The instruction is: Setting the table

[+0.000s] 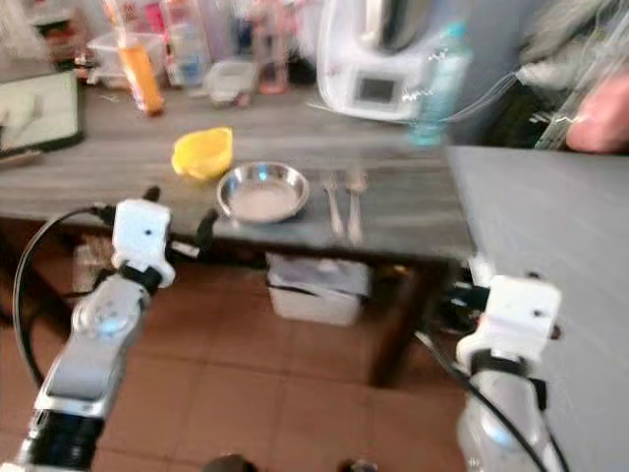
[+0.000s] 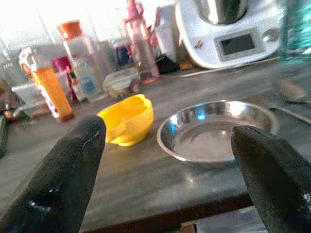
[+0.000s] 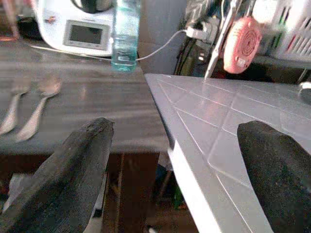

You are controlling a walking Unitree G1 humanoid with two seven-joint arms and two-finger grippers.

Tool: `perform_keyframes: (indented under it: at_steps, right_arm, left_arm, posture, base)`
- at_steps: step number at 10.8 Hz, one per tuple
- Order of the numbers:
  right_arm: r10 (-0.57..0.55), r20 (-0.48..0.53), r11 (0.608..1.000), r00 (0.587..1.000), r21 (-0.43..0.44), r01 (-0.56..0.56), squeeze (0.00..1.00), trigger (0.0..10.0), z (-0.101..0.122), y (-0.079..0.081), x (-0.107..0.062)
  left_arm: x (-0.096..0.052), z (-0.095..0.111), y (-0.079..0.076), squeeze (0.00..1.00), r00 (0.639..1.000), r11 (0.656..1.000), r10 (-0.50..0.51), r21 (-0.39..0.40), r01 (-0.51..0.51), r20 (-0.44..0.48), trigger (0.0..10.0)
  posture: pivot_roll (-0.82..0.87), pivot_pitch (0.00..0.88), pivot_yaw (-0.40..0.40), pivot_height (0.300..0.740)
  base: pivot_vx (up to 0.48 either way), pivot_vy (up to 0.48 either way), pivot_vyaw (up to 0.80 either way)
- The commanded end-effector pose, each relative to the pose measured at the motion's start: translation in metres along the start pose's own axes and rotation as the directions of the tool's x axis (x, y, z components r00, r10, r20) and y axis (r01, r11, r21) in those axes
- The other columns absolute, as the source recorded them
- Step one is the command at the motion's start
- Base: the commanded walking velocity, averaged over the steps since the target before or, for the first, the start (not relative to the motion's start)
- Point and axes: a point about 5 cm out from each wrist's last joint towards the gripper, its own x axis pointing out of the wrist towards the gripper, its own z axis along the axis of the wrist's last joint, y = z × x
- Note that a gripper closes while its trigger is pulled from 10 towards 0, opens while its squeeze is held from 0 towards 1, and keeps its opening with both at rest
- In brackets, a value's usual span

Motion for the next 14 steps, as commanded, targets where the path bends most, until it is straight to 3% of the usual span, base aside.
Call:
perform_keyframes:
  at_steps: [1,6,9,14]
  right_arm:
    - [0.000,0.003,1.000,1.000,-0.004,0.000,1.00,10.0,0.001,-0.001,0.001]
    - [-0.006,-0.001,1.000,1.000,-0.006,0.006,1.00,10.0,0.000,-0.001,0.002]
    - [-0.004,-0.002,1.000,1.000,-0.007,0.003,1.00,10.0,-0.001,0.001,0.003]
    - [0.020,-0.008,1.000,1.000,-0.007,-0.020,1.00,10.0,-0.002,0.006,0.006]
  left_arm:
    - [-0.003,-0.003,0.001,0.00,1.000,1.000,-0.004,0.008,0.004,-0.017,10.0]
    - [-0.003,-0.006,-0.006,0.00,0.998,0.998,-0.065,0.023,0.065,-0.008,10.0]
    - [-0.005,-0.009,-0.021,0.00,0.985,0.984,-0.173,-0.034,0.173,-0.006,10.0]
    - [-0.006,-0.013,-0.031,0.00,0.967,0.964,-0.254,-0.086,0.253,-0.010,10.0]
  posture:
    - [0.11,0.103,0.006,0.740]
    - [0.11,0.110,0.005,0.740]
    - [0.11,0.111,0.006,0.740]
    - [0.10,0.114,0.005,0.740]
  base:
    - [-0.352,0.000,0.00]
    - [-0.249,0.000,0.00]
    - [0.000,0.000,0.00]
    - [0.000,0.000,0.00]
